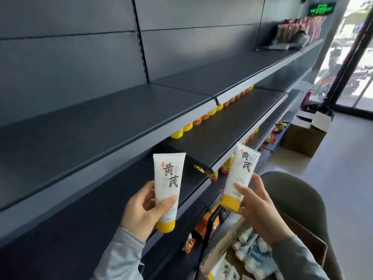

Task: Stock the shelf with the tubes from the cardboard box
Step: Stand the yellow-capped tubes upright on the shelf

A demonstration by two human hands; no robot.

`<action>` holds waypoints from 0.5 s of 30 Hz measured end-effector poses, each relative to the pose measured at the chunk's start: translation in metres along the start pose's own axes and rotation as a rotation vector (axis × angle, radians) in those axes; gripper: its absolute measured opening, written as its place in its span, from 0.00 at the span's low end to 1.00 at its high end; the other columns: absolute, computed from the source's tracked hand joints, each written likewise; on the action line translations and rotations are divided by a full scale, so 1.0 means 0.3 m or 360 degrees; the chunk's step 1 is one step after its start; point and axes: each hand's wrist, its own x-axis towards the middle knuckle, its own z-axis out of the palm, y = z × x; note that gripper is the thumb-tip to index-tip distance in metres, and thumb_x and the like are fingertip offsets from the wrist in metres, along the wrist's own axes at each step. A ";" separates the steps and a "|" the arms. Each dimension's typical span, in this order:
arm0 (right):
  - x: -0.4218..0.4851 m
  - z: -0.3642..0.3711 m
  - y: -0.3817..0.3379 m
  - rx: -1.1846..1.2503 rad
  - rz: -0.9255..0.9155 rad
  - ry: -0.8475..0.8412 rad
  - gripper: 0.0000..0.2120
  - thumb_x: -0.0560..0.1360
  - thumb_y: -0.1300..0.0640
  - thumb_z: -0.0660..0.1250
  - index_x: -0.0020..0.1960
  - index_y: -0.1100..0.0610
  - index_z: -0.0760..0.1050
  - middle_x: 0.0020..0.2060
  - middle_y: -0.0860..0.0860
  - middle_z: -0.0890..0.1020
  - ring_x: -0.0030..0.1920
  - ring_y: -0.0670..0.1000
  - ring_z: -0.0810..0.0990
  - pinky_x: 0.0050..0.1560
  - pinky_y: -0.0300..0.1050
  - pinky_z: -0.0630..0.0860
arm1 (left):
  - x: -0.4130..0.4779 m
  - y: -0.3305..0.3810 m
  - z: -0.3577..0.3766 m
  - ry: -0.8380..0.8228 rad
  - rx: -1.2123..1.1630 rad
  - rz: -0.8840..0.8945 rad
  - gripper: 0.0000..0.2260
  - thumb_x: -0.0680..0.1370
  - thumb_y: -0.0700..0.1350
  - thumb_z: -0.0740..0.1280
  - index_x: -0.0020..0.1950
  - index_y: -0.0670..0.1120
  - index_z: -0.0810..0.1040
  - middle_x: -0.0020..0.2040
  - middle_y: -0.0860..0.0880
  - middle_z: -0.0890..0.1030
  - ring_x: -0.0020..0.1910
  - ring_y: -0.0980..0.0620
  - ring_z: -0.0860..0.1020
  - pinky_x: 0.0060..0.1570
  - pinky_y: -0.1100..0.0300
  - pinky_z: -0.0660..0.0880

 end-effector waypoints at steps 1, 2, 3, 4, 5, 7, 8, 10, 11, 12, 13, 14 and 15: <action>0.005 0.001 -0.012 0.0006 -0.0007 0.0006 0.21 0.70 0.57 0.68 0.61 0.47 0.70 0.51 0.58 0.83 0.51 0.61 0.82 0.44 0.55 0.81 | -0.007 0.021 0.000 0.0041 -0.0002 0.0020 0.17 0.62 0.48 0.73 0.49 0.46 0.79 0.46 0.55 0.84 0.43 0.55 0.82 0.37 0.69 0.76; 0.013 0.004 -0.025 0.0006 -0.0012 0.0007 0.21 0.70 0.55 0.68 0.61 0.47 0.70 0.52 0.58 0.83 0.52 0.62 0.82 0.47 0.58 0.80 | -0.014 0.042 -0.002 0.0088 -0.0019 0.0037 0.17 0.62 0.47 0.73 0.49 0.46 0.79 0.46 0.54 0.84 0.44 0.54 0.82 0.38 0.69 0.76; 0.024 0.009 -0.039 0.0011 -0.0022 0.0001 0.20 0.70 0.55 0.68 0.61 0.47 0.71 0.53 0.58 0.83 0.53 0.63 0.82 0.47 0.58 0.80 | -0.022 0.063 -0.007 0.0139 -0.0048 0.0057 0.17 0.62 0.46 0.73 0.49 0.45 0.79 0.46 0.53 0.84 0.44 0.54 0.82 0.38 0.69 0.76; 0.038 0.017 -0.053 0.0024 -0.0036 -0.0011 0.20 0.70 0.54 0.68 0.60 0.47 0.71 0.53 0.59 0.82 0.53 0.63 0.82 0.45 0.57 0.80 | -0.030 0.084 -0.013 0.0195 -0.0080 0.0081 0.17 0.61 0.46 0.73 0.48 0.45 0.79 0.45 0.53 0.84 0.44 0.54 0.82 0.37 0.69 0.76; 0.054 0.027 -0.067 0.0044 -0.0054 -0.0026 0.19 0.70 0.55 0.68 0.59 0.47 0.72 0.53 0.59 0.82 0.52 0.63 0.82 0.43 0.55 0.80 | -0.040 0.106 -0.022 0.0253 -0.0106 0.0105 0.15 0.61 0.44 0.73 0.47 0.45 0.79 0.44 0.53 0.85 0.43 0.55 0.82 0.36 0.70 0.76; 0.089 0.058 -0.096 0.0096 -0.0094 -0.0069 0.19 0.69 0.56 0.69 0.59 0.48 0.72 0.53 0.58 0.82 0.52 0.62 0.82 0.41 0.52 0.81 | -0.063 0.148 -0.055 0.0384 -0.0148 0.0165 0.12 0.63 0.39 0.73 0.45 0.46 0.80 0.42 0.54 0.85 0.40 0.57 0.82 0.34 0.71 0.76; 0.105 0.079 -0.109 0.0118 -0.0112 -0.0101 0.20 0.69 0.56 0.68 0.60 0.48 0.72 0.53 0.57 0.83 0.52 0.62 0.83 0.41 0.51 0.81 | -0.079 0.167 -0.077 0.0456 -0.0170 0.0193 0.11 0.64 0.37 0.72 0.45 0.46 0.80 0.41 0.54 0.85 0.38 0.58 0.82 0.34 0.70 0.76; 0.130 0.131 -0.126 0.0144 -0.0135 -0.0184 0.22 0.69 0.56 0.69 0.62 0.48 0.70 0.54 0.56 0.83 0.53 0.61 0.82 0.42 0.51 0.81 | -0.121 0.201 -0.132 0.0607 -0.0198 0.0230 0.12 0.63 0.36 0.72 0.43 0.47 0.81 0.40 0.53 0.85 0.37 0.59 0.82 0.34 0.68 0.77; 0.138 0.162 -0.131 0.0151 -0.0138 -0.0231 0.22 0.69 0.55 0.69 0.63 0.48 0.70 0.55 0.56 0.83 0.53 0.60 0.82 0.42 0.52 0.81 | -0.146 0.218 -0.163 0.0686 -0.0206 0.0245 0.11 0.63 0.36 0.71 0.42 0.48 0.81 0.39 0.53 0.85 0.37 0.59 0.82 0.34 0.67 0.78; 0.144 0.195 -0.135 0.0159 -0.0137 -0.0282 0.22 0.69 0.55 0.69 0.62 0.48 0.70 0.55 0.56 0.83 0.53 0.60 0.83 0.41 0.52 0.81 | -0.171 0.235 -0.194 0.0764 -0.0210 0.0257 0.10 0.63 0.36 0.71 0.40 0.49 0.82 0.39 0.53 0.85 0.36 0.59 0.82 0.33 0.67 0.78; 0.148 0.232 -0.139 0.0167 -0.0130 -0.0338 0.22 0.69 0.56 0.69 0.62 0.48 0.71 0.54 0.56 0.83 0.53 0.60 0.83 0.41 0.52 0.81 | -0.195 0.251 -0.225 0.0836 -0.0212 0.0266 0.10 0.63 0.36 0.71 0.39 0.50 0.82 0.39 0.53 0.85 0.36 0.59 0.82 0.33 0.66 0.78; 0.149 0.271 -0.142 0.0170 -0.0120 -0.0404 0.21 0.69 0.56 0.69 0.61 0.48 0.71 0.54 0.56 0.83 0.53 0.59 0.83 0.41 0.51 0.81 | -0.217 0.267 -0.257 0.0901 -0.0210 0.0277 0.10 0.63 0.37 0.71 0.40 0.50 0.82 0.39 0.53 0.85 0.36 0.59 0.82 0.32 0.67 0.78; 0.147 0.314 -0.144 0.0164 -0.0110 -0.0477 0.21 0.69 0.56 0.69 0.61 0.48 0.71 0.54 0.56 0.83 0.53 0.59 0.83 0.41 0.51 0.81 | -0.237 0.280 -0.289 0.0959 -0.0202 0.0292 0.11 0.63 0.38 0.71 0.41 0.50 0.82 0.39 0.53 0.85 0.36 0.60 0.82 0.32 0.68 0.77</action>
